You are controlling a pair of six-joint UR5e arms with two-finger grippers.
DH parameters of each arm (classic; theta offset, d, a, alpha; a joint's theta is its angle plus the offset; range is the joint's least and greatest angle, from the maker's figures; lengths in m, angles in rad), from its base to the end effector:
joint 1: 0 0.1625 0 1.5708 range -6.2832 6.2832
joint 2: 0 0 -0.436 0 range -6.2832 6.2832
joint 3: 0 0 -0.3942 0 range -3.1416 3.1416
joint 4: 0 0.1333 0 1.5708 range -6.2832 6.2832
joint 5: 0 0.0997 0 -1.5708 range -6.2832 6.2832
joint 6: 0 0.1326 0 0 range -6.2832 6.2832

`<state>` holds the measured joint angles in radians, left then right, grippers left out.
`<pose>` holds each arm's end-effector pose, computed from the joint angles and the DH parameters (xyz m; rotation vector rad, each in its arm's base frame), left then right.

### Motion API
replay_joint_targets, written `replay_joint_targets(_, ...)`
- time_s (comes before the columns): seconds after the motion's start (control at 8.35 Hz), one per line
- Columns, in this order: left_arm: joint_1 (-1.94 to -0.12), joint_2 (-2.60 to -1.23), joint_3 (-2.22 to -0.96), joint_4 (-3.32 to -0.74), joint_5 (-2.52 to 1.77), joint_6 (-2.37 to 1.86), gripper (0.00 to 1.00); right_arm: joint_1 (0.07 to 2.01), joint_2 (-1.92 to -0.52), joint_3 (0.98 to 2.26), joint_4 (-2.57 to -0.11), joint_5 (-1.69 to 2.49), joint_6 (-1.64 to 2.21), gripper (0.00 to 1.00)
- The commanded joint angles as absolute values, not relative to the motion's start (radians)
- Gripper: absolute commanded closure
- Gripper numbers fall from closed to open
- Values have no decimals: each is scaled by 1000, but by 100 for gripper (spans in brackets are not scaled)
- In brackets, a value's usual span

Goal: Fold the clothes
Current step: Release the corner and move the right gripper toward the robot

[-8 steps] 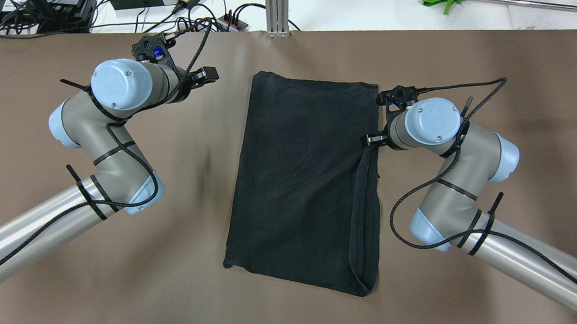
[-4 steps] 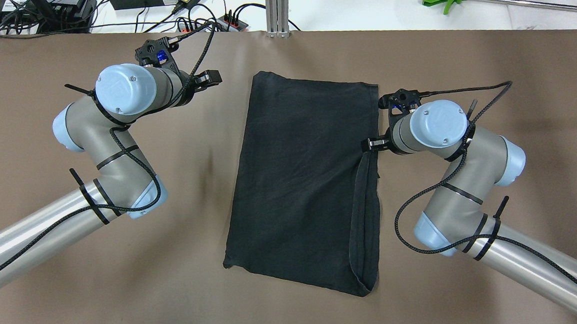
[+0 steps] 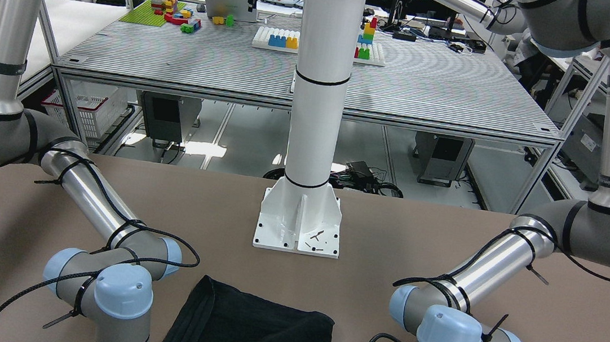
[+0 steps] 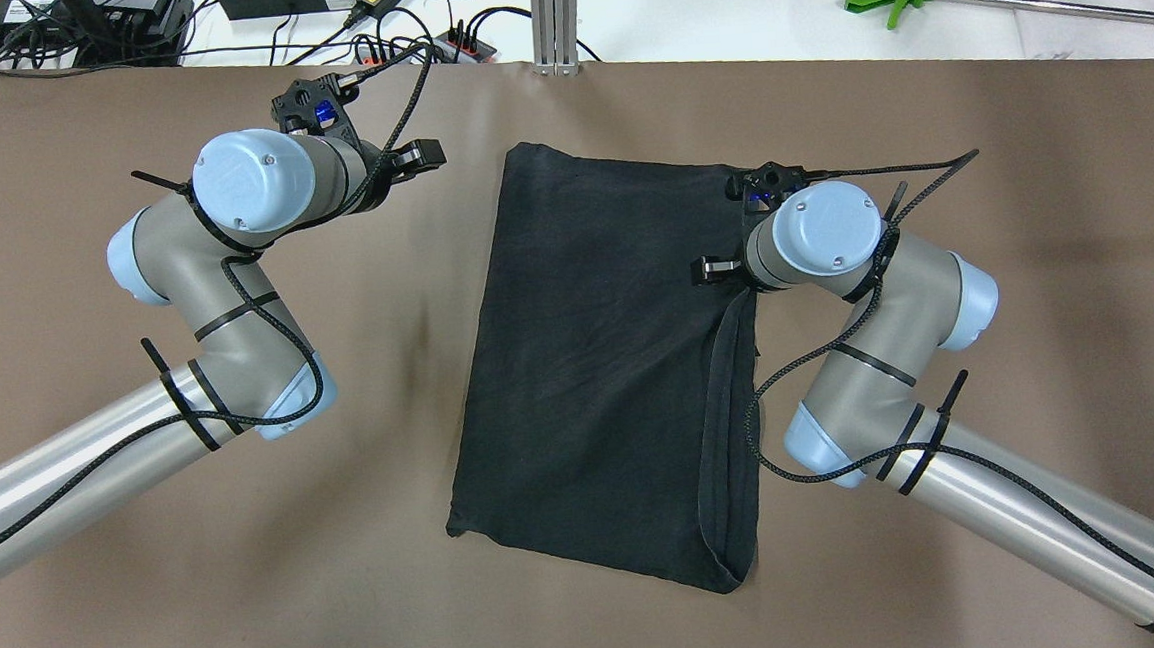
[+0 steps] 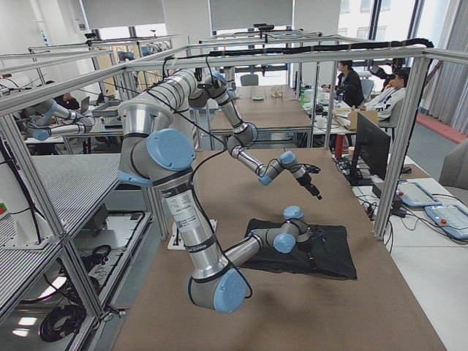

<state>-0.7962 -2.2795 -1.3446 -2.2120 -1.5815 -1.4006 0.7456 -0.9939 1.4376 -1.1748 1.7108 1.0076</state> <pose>0.4622 -0.6609 0.2780 0.5212 1.0142 -0.5519 -0.4791 -0.5987 0.3722 0.4060 -0.7456 0.1125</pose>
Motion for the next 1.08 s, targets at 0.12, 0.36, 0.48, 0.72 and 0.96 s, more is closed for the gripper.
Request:
replay_joint_targets(0.12,-795,-2281,-1344,-2212,-1582,-1401,5,746,-1026,1430,-1173,1713,1031,6)
replay_joint_targets(0.36,-795,-2281,-1344,-2212,-1582,-1399,5,736,-1090,1484,-1186,1721,1032,6)
replay_joint_targets(0.48,-795,-2281,-1344,-2212,-1580,-1401,5,730,-1139,1553,-1215,1724,1031,6)
replay_joint_targets(0.72,-795,-2290,-1344,-2210,-1580,-1401,5,726,-1271,1699,-1250,1727,1029,6)
replay_joint_targets(0.96,-793,-2292,-1344,-2209,-1580,-1399,5,715,-1272,1761,-1320,1747,1031,6)
